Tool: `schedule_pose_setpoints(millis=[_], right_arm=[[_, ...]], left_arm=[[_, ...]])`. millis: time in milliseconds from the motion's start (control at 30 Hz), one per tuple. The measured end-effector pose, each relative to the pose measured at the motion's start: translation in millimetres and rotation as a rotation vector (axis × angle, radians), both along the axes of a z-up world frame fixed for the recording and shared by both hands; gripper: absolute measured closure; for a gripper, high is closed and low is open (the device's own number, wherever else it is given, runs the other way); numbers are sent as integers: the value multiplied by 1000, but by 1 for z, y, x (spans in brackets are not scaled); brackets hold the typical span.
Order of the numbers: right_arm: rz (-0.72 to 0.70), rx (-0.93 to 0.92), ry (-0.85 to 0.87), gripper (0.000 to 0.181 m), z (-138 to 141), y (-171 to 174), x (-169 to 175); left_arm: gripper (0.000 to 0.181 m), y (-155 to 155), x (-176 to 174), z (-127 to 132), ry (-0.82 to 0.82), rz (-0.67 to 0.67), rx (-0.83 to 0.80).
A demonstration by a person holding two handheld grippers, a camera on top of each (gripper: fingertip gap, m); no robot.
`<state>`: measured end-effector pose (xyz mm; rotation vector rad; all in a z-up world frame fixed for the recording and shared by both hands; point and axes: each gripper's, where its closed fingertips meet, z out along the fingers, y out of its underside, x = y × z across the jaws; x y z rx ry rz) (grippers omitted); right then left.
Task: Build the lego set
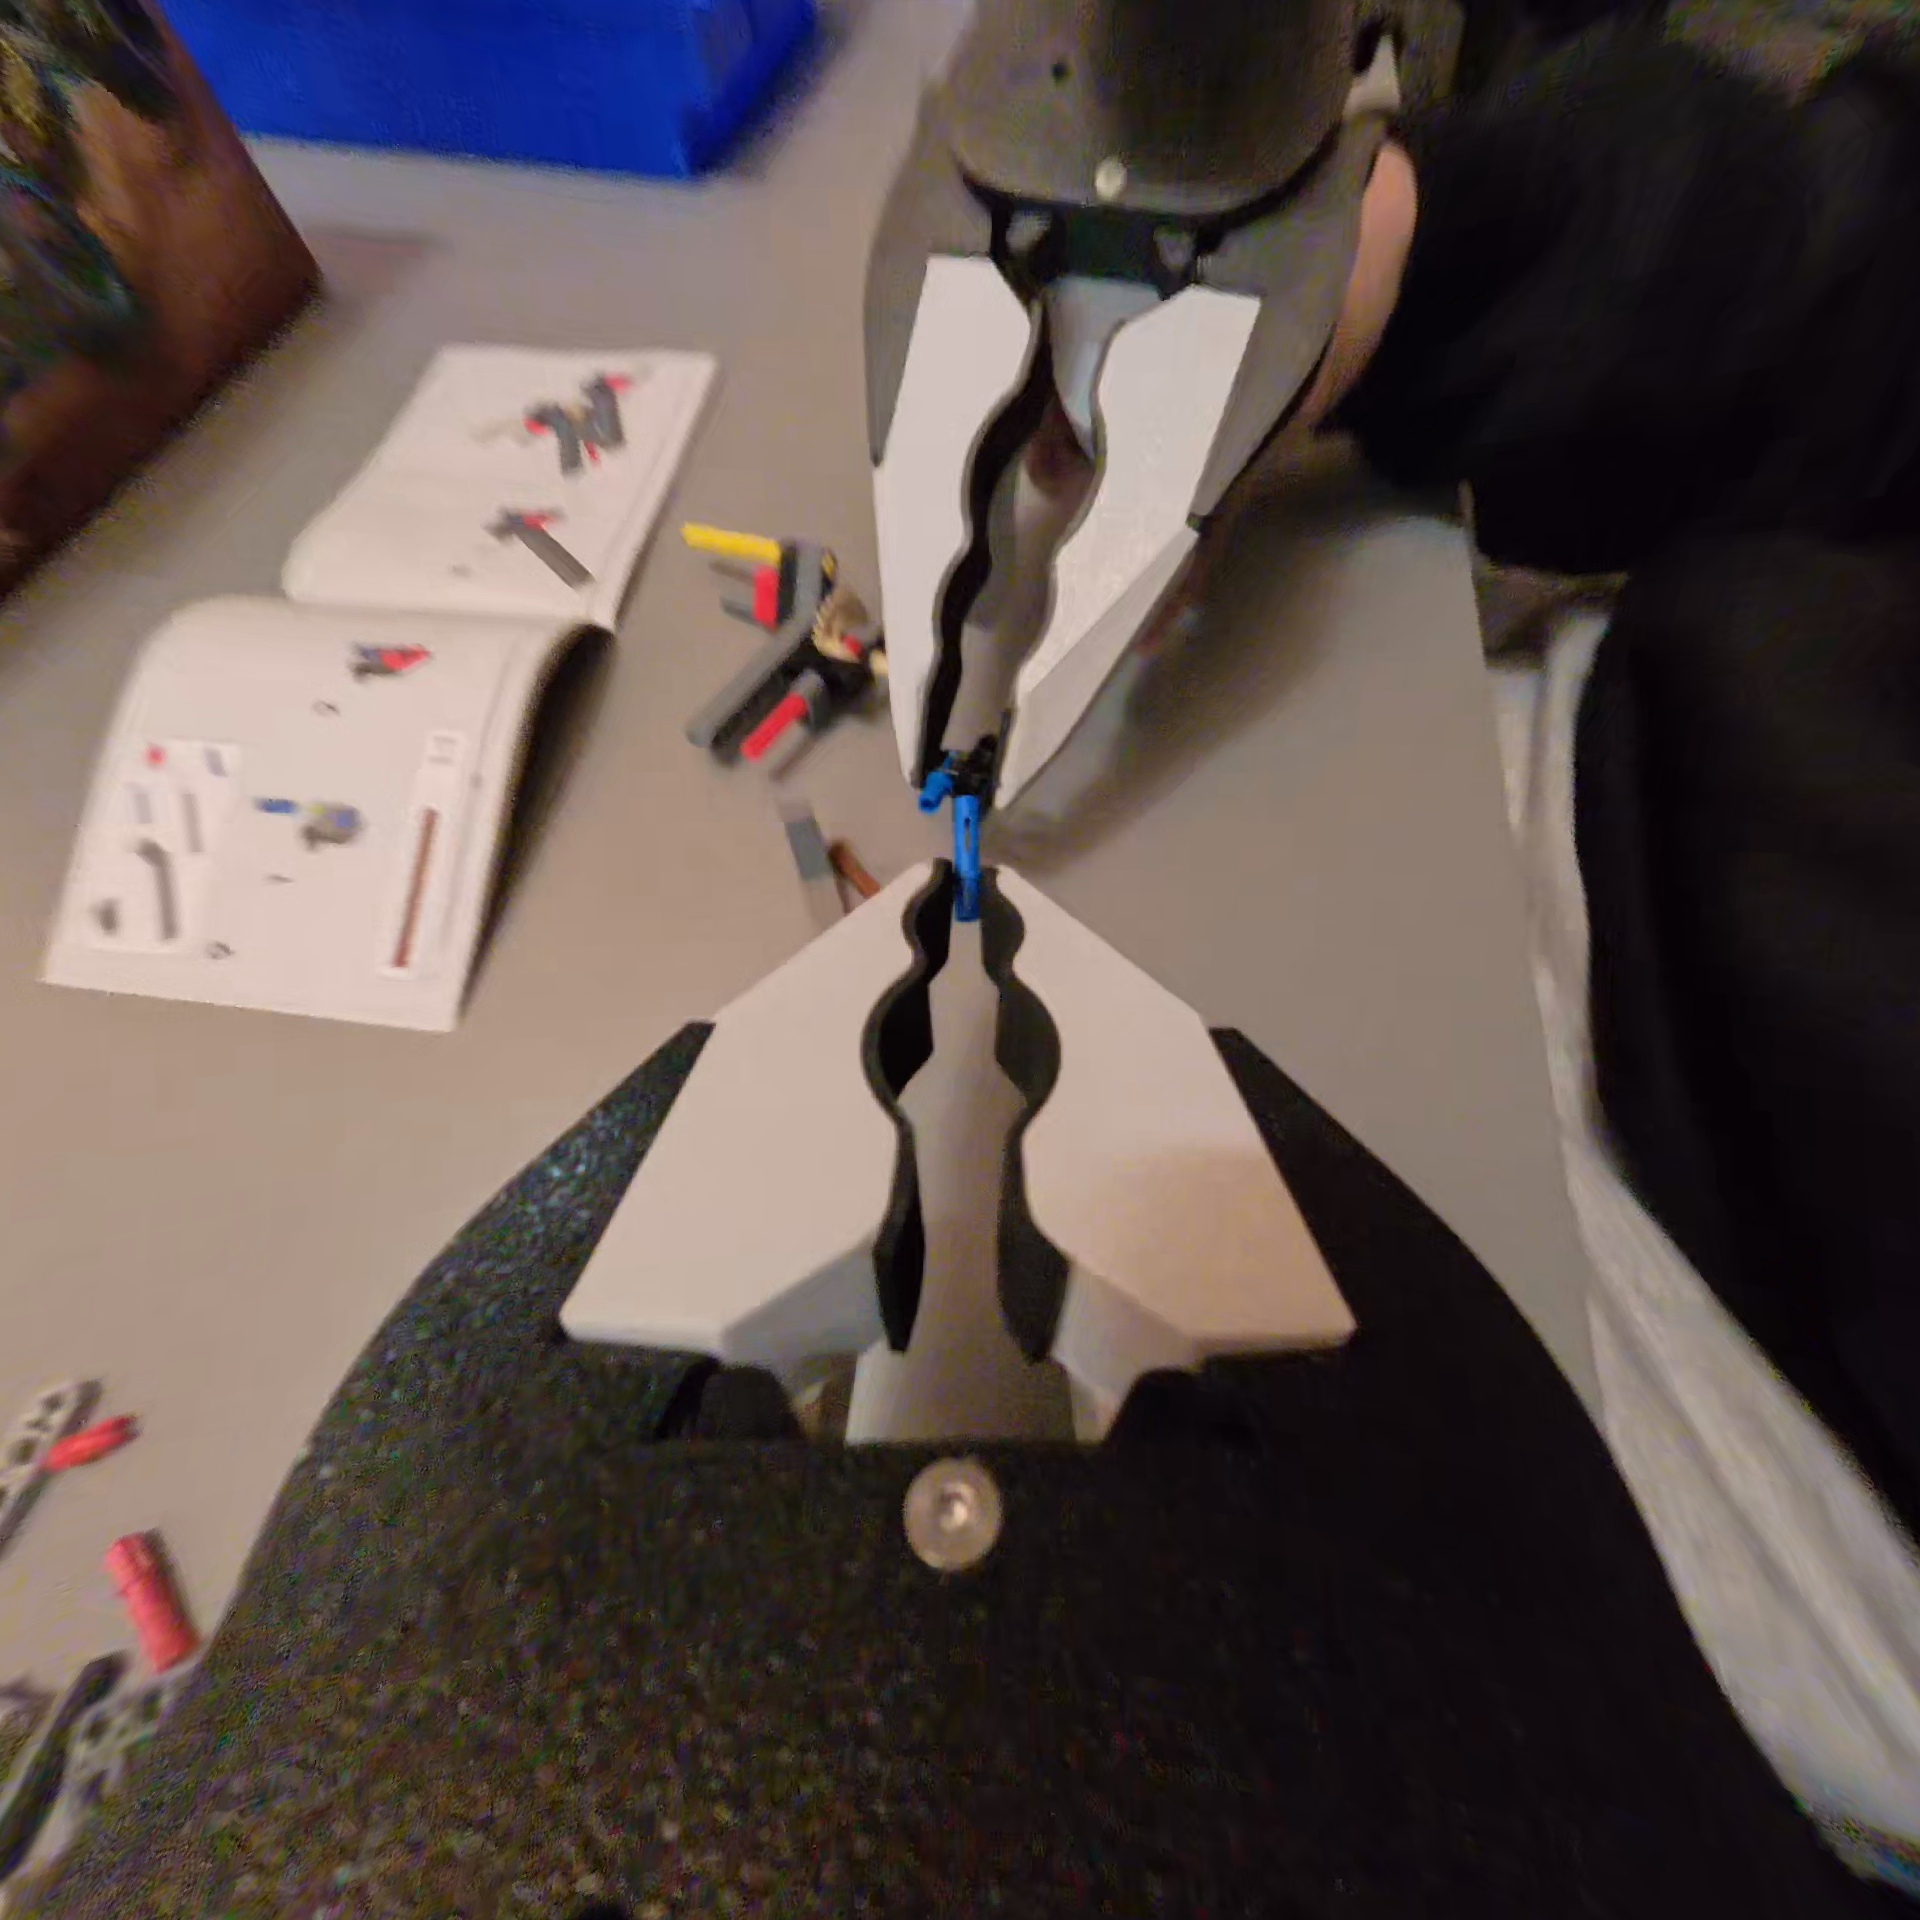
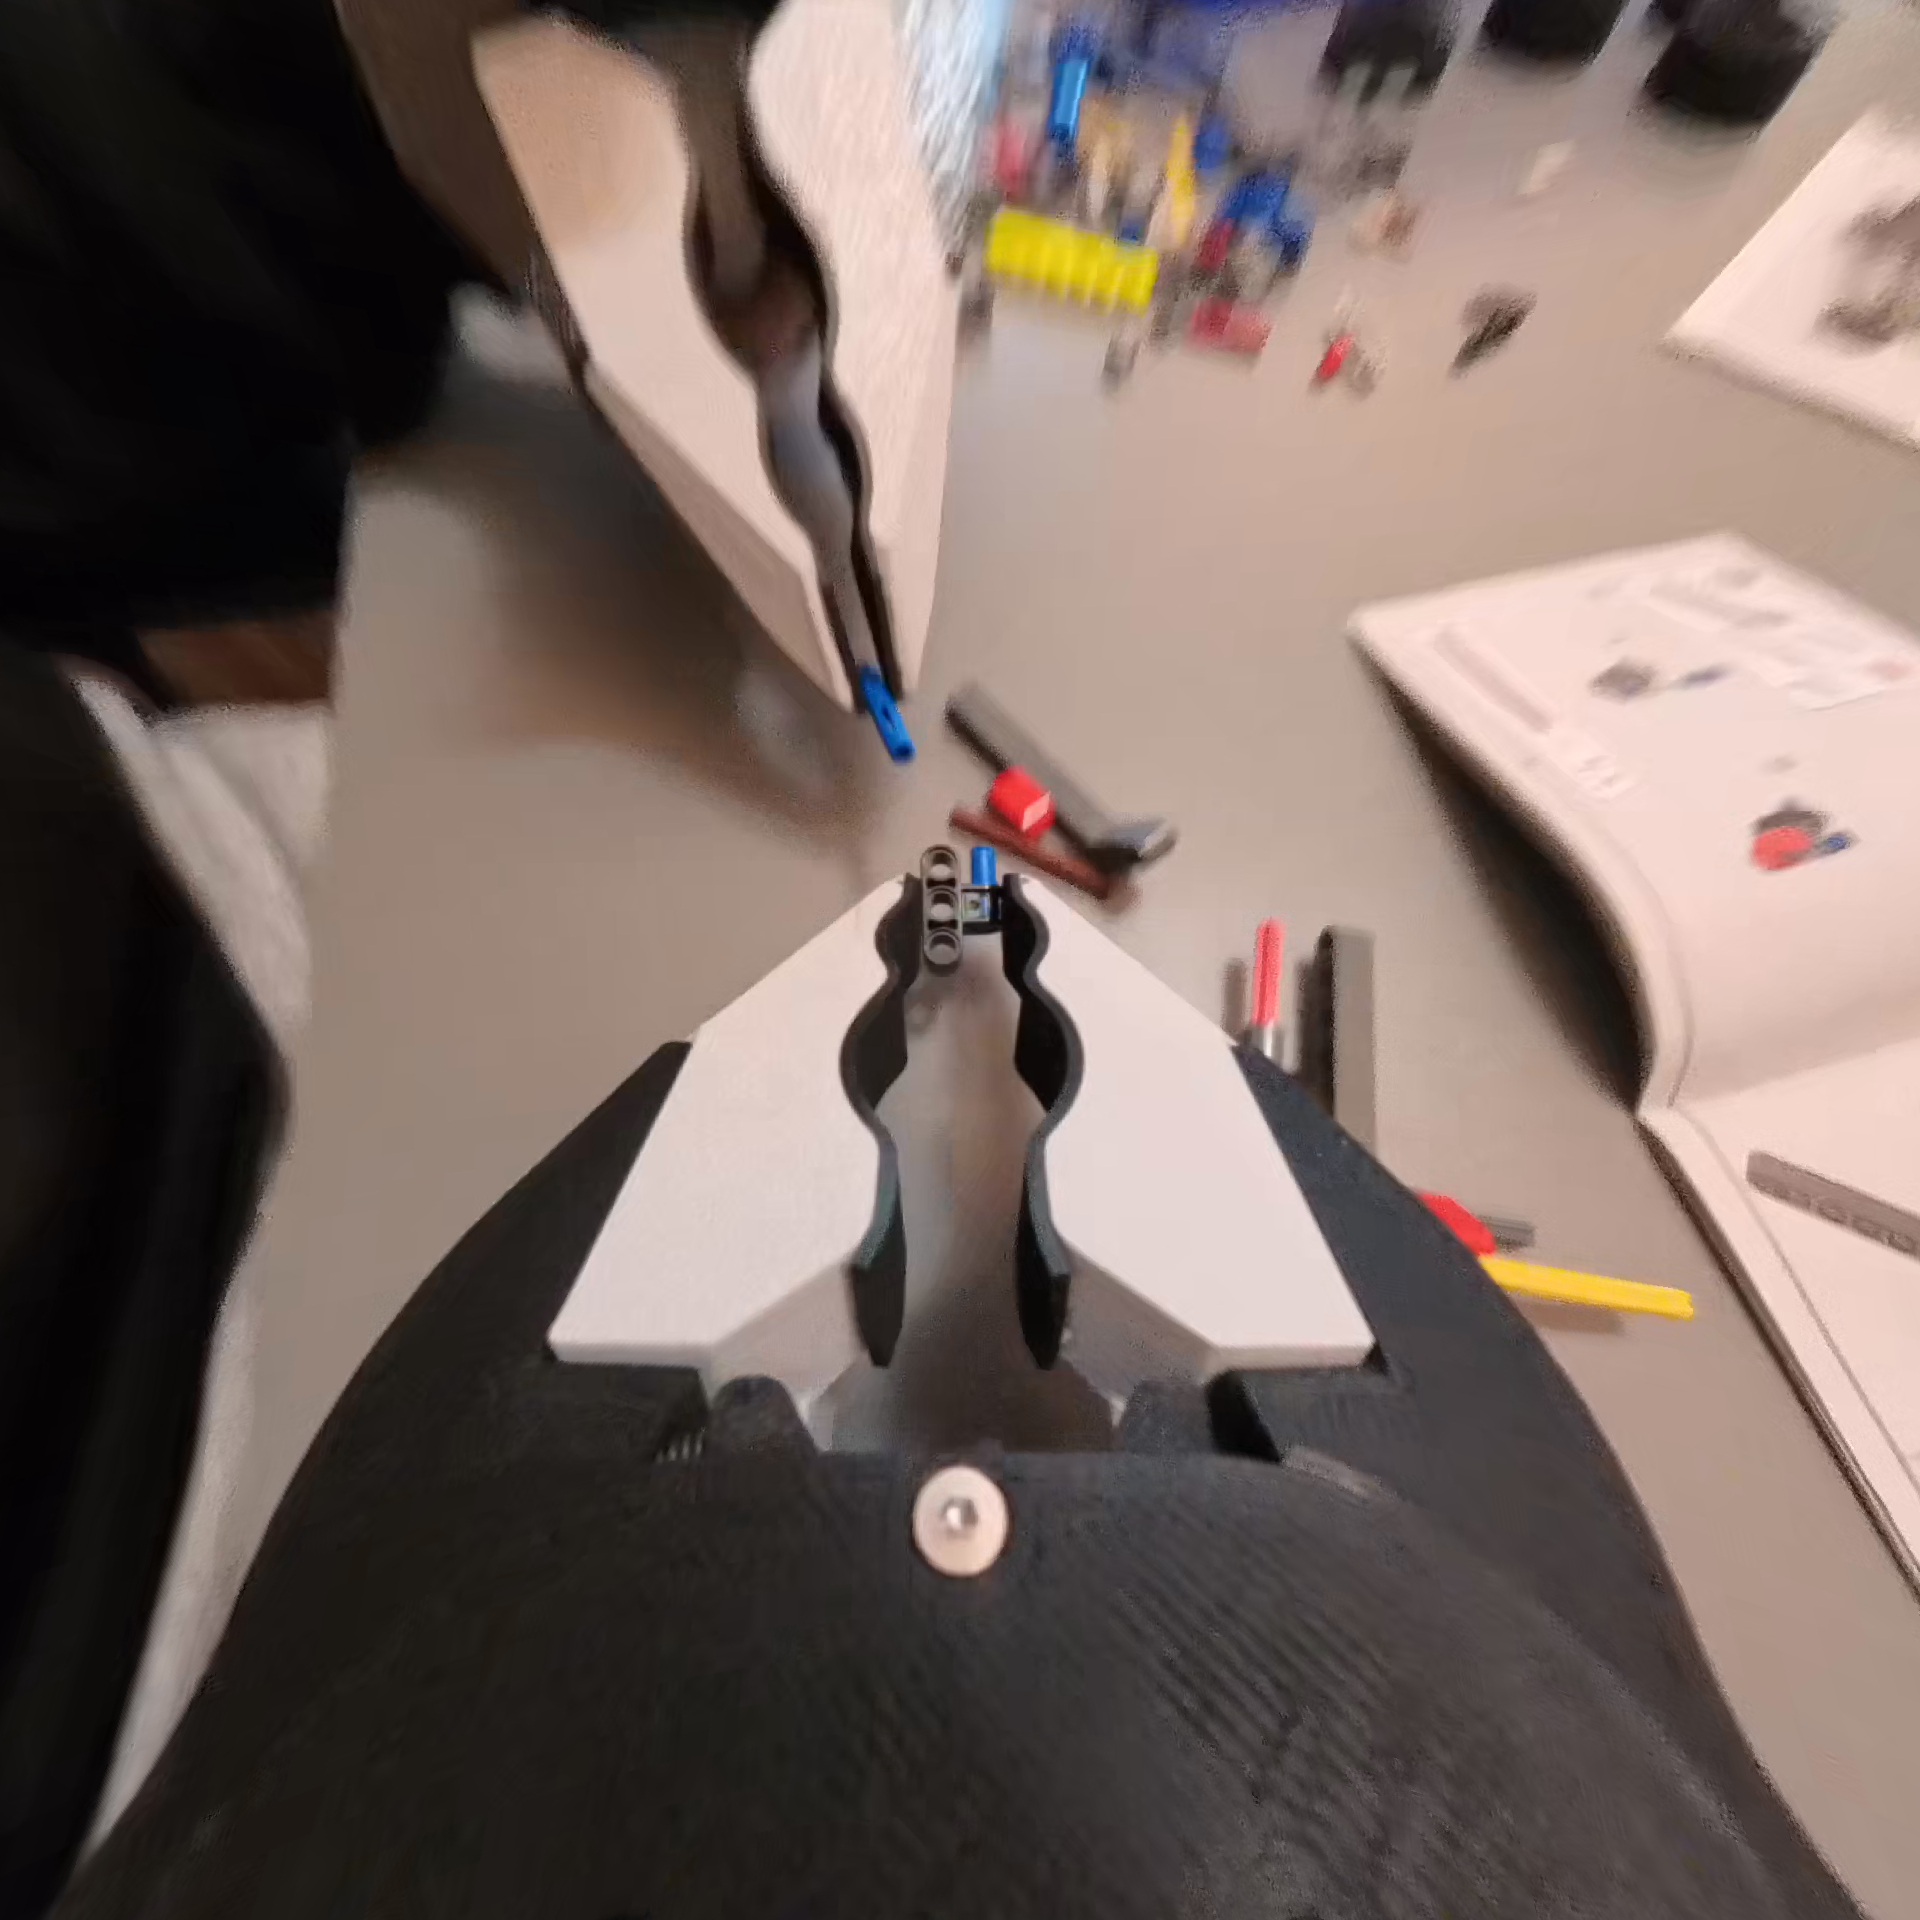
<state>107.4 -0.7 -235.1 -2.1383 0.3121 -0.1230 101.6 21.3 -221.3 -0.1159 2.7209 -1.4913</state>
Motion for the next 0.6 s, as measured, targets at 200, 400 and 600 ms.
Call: schedule_pose_setpoints(millis=[200, 400, 600], right_arm=[[-53, 910, 238, 168, 111, -3, 19], [78, 1187, 375, 168, 134, 3, 13], [64, 1246, 435, 169, 133, 0, 19]], left_arm=[[179, -1, 13, 72, -239, 161, -134], [179, -5, 12, 96, -359, 236, -93], [179, -11, 16, 102, -361, 272, -83]])
